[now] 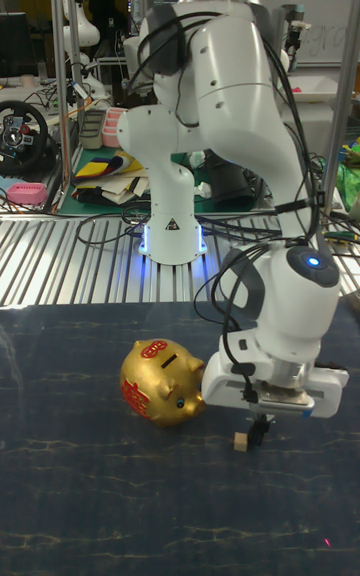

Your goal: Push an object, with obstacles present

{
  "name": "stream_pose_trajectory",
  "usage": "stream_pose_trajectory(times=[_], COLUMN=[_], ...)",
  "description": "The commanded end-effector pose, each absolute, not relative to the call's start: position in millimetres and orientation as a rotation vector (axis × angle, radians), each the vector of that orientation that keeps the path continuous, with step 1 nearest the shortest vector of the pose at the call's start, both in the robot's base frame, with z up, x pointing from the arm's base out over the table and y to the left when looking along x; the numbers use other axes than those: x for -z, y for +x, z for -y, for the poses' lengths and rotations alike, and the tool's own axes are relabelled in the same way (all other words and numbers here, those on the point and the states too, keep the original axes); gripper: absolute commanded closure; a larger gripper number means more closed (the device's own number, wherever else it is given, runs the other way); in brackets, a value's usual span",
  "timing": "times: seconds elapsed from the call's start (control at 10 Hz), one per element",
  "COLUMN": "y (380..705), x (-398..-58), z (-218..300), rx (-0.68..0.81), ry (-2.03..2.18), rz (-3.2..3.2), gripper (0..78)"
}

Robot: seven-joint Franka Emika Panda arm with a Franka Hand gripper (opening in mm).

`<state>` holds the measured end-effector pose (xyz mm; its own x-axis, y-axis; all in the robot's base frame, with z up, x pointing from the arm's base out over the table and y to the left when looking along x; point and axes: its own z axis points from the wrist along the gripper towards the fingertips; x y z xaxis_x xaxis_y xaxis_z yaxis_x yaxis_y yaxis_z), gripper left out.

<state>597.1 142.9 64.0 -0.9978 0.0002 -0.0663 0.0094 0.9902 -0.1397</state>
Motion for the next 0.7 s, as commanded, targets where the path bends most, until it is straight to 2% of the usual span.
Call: stream_pose_trajectory(times=[0.1,0.7], y=[599.4,605.9], x=[-65.5,-67.7], z=[-135.5,-121.2], rx=[0.224,0.242], ry=[-0.019,-0.075], rz=[-3.066,-3.068], gripper=[77.6,77.6])
